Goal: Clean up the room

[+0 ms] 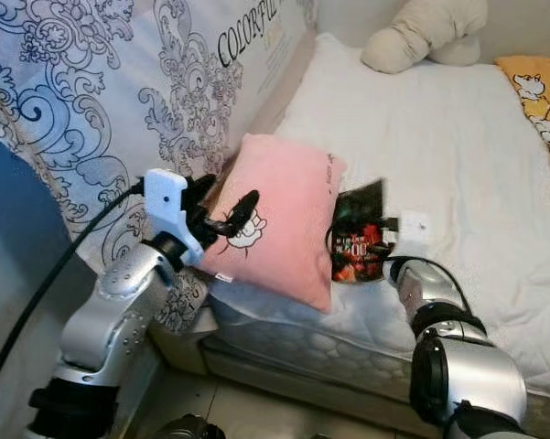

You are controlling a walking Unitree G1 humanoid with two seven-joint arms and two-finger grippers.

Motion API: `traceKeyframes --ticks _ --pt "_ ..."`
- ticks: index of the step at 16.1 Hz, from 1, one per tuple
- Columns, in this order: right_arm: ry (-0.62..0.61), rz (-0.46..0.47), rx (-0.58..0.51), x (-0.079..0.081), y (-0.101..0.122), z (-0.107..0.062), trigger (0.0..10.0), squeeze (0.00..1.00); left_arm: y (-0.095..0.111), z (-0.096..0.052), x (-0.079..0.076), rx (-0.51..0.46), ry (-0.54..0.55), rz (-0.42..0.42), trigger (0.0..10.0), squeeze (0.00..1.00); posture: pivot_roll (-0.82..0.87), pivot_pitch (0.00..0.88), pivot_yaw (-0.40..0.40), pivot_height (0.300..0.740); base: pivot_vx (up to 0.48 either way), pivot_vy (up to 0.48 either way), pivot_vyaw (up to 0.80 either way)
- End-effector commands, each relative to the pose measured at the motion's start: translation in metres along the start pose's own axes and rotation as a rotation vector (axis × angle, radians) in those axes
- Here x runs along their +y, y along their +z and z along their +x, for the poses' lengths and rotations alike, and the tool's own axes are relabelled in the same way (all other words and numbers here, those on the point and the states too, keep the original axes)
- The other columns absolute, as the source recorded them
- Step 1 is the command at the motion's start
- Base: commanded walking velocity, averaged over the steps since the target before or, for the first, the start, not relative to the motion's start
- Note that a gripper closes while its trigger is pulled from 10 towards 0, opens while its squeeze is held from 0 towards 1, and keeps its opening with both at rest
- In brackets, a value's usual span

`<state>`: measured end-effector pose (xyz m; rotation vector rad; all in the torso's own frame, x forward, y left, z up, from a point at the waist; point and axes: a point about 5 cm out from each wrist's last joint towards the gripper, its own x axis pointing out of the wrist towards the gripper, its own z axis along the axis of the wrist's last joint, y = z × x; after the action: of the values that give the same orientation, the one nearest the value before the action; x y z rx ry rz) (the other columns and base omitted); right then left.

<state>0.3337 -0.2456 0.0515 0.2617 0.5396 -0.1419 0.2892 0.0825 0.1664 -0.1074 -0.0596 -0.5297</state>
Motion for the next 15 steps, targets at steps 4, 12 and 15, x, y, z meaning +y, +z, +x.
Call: traceKeyframes --ticks 4,12,15 --pt "-0.07 0.249 -0.019 -0.008 -0.011 -0.002 0.0 0.0 0.007 -0.002 -0.003 -0.029 -0.014 0.048 10.0 0.0 0.22 0.0 -0.019 0.736 0.0 0.0 0.0" --pt "-0.044 -0.028 -0.052 0.001 0.011 0.001 0.0 1.0 0.002 -0.003 -0.015 -0.011 -0.014 -0.021 10.0 0.0 0.23 0.017 -0.022 0.736 0.0 0.0 0.0" --pt "-0.064 -0.082 -0.059 0.001 0.017 0.001 8.2 1.0 0.002 -0.004 -0.016 -0.006 -0.015 -0.015 10.0 0.0 0.23 0.019 -0.026 0.736 0.0 0.0 0.0"
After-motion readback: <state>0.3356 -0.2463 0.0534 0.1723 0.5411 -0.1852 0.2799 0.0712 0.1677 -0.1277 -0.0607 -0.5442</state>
